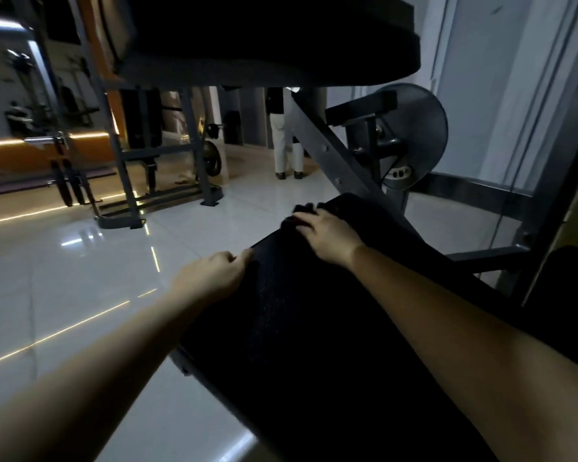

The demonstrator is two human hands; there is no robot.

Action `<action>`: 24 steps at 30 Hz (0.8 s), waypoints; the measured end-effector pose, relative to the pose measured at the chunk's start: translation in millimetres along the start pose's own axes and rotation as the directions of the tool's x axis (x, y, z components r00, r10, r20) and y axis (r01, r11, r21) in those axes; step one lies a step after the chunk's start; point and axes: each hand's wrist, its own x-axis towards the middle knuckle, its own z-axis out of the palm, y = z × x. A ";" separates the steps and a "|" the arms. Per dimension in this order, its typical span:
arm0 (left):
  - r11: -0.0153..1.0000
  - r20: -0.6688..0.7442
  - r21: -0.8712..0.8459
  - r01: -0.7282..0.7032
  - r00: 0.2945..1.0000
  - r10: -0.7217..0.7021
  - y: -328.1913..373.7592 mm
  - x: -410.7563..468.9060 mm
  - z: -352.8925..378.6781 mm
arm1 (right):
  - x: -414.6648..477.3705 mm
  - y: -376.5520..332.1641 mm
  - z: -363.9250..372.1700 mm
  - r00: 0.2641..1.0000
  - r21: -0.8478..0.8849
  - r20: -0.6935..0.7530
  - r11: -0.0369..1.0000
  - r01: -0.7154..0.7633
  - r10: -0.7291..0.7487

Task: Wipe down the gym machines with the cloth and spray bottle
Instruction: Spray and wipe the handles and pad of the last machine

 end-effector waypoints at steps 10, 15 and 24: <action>0.988 -0.118 0.139 0.060 0.992 -0.044 -3.2 -1.3 12.8 | 89.1 135.8 -29.7 0.963 0.152 -0.027 0.953 -0.263 0.270; 0.985 -0.119 0.155 0.078 0.991 -0.060 -2.7 -3.1 14.4 | 70.9 98.6 -21.8 0.970 0.038 -0.026 0.970 -0.240 0.241; 0.994 -0.140 0.002 0.107 0.985 -0.105 0.3 -6.0 11.2 | -69.0 -45.6 26.5 0.900 0.025 0.055 0.902 0.431 -0.432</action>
